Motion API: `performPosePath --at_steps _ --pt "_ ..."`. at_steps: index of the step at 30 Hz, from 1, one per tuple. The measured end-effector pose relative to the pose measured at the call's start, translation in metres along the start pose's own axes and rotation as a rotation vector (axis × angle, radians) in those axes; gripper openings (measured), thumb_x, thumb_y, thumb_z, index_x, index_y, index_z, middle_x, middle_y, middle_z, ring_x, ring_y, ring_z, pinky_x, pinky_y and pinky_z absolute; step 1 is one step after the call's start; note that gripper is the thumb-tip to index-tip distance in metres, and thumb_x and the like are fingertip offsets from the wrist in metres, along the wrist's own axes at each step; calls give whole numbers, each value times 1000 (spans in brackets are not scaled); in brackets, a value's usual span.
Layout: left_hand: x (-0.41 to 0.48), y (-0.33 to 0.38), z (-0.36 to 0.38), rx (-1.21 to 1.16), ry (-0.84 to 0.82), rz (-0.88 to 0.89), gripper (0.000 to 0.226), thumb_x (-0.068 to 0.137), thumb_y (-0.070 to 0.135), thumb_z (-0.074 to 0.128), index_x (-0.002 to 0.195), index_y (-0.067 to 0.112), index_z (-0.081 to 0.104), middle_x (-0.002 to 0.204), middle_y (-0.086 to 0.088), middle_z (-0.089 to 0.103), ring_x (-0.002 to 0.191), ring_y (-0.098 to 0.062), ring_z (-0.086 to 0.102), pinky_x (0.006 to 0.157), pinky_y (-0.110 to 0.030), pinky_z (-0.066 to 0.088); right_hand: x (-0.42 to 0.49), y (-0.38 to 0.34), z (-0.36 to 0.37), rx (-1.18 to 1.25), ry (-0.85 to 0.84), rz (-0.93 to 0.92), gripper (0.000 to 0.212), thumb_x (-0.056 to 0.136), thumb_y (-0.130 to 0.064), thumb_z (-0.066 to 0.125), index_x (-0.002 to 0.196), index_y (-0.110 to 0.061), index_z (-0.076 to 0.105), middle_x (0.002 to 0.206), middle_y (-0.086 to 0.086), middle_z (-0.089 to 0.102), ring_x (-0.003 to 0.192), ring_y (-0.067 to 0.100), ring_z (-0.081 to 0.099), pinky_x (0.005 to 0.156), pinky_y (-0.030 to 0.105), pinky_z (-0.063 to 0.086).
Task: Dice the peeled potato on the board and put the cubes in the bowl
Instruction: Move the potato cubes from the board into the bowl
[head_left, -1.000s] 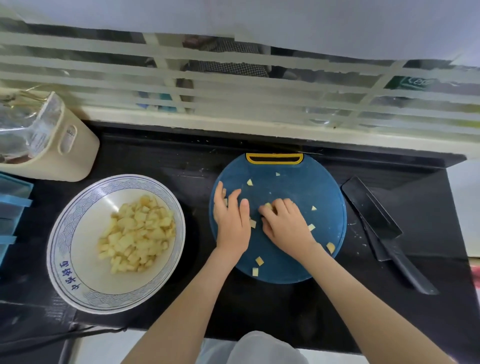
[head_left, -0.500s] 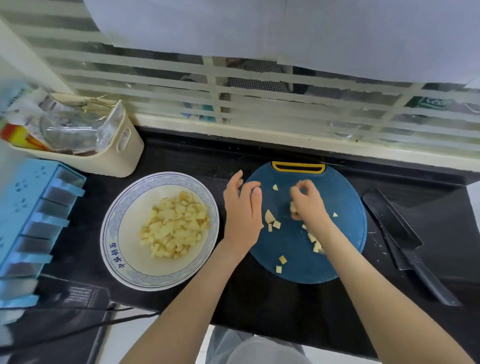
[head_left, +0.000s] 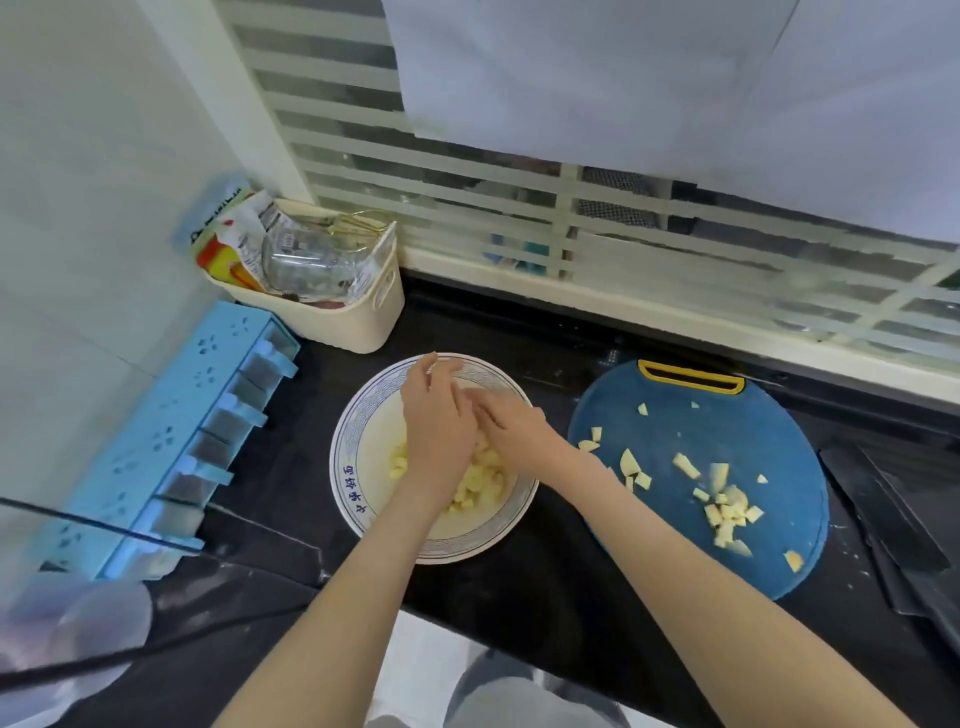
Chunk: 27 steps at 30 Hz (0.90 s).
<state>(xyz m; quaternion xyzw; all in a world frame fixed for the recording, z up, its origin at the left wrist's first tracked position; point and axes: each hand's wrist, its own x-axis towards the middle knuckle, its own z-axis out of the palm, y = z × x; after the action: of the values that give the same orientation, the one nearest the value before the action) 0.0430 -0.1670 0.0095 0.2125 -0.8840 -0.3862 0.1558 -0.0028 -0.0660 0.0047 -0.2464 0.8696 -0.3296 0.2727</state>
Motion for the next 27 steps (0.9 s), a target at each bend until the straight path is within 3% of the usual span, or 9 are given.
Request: performPosePath --at_steps 4,8,10,15,17,19,23,25,27 --pt "-2 -8 0 39 -14 34 34 91 -3 41 120 8 57 135 -12 41 125 -24 36 103 -27 28 -13 6 -12 65 35 -13 62 99 1 35 152 -32 28 136 2 57 120 19 55 97 25 41" --pt "-10 3 15 28 -33 119 32 91 -1 44 118 9 57 137 -11 40 123 -21 35 99 -24 25 -32 46 -28 194 376 0 54 100 3 36 148 -21 38 127 4 63 117 15 58 93 11 37" --pt "-15 11 25 29 -39 176 32 90 -3 45 116 9 58 137 -12 40 119 -19 37 97 -23 27 -38 78 -33 134 411 95 49 100 -1 38 145 -20 41 134 5 59 125 19 53 99 16 34" --pt "-30 32 55 23 -82 333 33 91 13 36 113 6 59 133 -15 45 115 -15 39 97 -23 32 -63 144 -18 -553 -6 71 53 100 -38 45 152 -32 31 158 -1 28 148 21 20 116 43 15" --pt "-37 40 67 38 -108 392 30 90 12 39 112 6 60 132 -16 46 113 -17 43 98 -21 31 -77 160 -13 -608 71 -28 43 99 -34 45 142 -25 47 148 4 46 139 26 41 109 45 33" --pt "-42 43 76 46 -143 415 26 89 2 49 112 5 60 134 -16 45 110 -21 47 96 -22 32 -88 174 -9 -693 225 -117 31 95 -28 48 124 -20 56 127 7 62 115 30 60 92 42 48" --pt "-51 48 95 54 -195 412 26 87 -2 53 110 6 62 137 -17 43 108 -24 49 93 -27 39 -101 182 -19 -797 366 -35 26 78 -15 78 95 -11 59 86 9 58 73 29 57 62 39 49" --pt "-54 52 104 51 -206 411 26 86 -2 54 109 6 62 137 -18 43 107 -24 47 91 -32 42 -98 183 -28 -796 364 84 25 74 -14 80 82 -8 57 75 9 55 64 28 54 53 38 47" --pt "-57 54 111 56 -227 405 26 85 -3 54 108 7 62 137 -18 42 108 -24 46 90 -35 44 -94 184 -32 -824 302 196 21 78 -14 76 84 -7 57 77 10 56 65 28 56 53 37 48"
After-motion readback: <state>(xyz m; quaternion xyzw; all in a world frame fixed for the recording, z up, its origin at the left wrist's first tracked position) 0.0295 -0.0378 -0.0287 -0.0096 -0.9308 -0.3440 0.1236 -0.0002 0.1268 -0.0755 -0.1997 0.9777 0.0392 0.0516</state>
